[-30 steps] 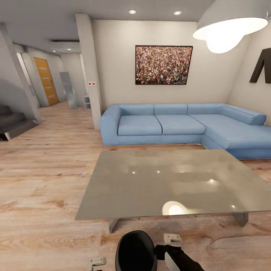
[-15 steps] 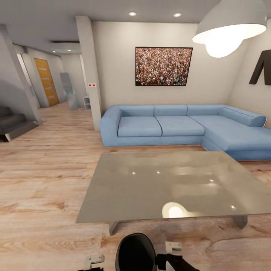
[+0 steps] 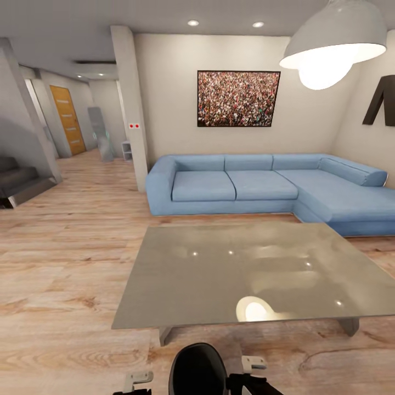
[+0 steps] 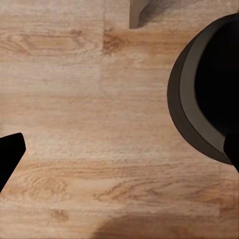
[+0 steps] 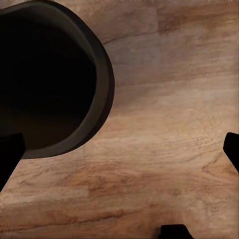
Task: Place each of the two pumpkins and all three candles from the living room inside a cabinet in the living room (use any cabinet), then make sure every cabinet is closed, and position the cauldron so it is next to a table in the living room.
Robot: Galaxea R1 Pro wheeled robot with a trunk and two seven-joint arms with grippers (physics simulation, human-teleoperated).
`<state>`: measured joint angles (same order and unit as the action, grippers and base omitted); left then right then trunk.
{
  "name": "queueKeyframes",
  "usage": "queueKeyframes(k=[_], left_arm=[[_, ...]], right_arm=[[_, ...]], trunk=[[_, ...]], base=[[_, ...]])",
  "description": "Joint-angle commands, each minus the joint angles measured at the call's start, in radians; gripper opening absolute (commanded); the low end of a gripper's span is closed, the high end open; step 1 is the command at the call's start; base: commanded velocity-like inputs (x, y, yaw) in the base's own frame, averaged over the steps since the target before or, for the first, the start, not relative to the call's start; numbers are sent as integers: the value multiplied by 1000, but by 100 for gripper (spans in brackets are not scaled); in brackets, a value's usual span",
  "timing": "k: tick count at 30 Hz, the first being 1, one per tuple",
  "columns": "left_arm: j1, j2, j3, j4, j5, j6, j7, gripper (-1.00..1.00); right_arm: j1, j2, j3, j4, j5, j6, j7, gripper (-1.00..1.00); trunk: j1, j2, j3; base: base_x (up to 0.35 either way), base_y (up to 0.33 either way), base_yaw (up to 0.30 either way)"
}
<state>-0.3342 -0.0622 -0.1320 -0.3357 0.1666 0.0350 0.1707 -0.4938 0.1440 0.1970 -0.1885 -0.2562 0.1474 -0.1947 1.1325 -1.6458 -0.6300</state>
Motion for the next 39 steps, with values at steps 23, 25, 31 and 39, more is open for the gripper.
queueKeyframes(k=[23,25,31,39], left_arm=[[0,-1,5,-2,18,3,7,100],[0,-1,5,-2,18,3,7,100],[0,-1,-1,-2,14,3,7,100],[0,-1,-4,-2,16,3,7,100]], right_arm=[[0,0,9,-2,-8,1,-6,100],[0,-1,9,-2,-8,1,-6,100],[0,-1,9,-2,-8,1,-6,100],[0,-1,9,-2,-8,1,-6,100]], trunk=[[-88,161,71],[-96,175,77],[-119,217,96],[-123,224,99]], base=[[-44,0,0],[-31,0,0],[-227,0,0],[-319,0,0]])
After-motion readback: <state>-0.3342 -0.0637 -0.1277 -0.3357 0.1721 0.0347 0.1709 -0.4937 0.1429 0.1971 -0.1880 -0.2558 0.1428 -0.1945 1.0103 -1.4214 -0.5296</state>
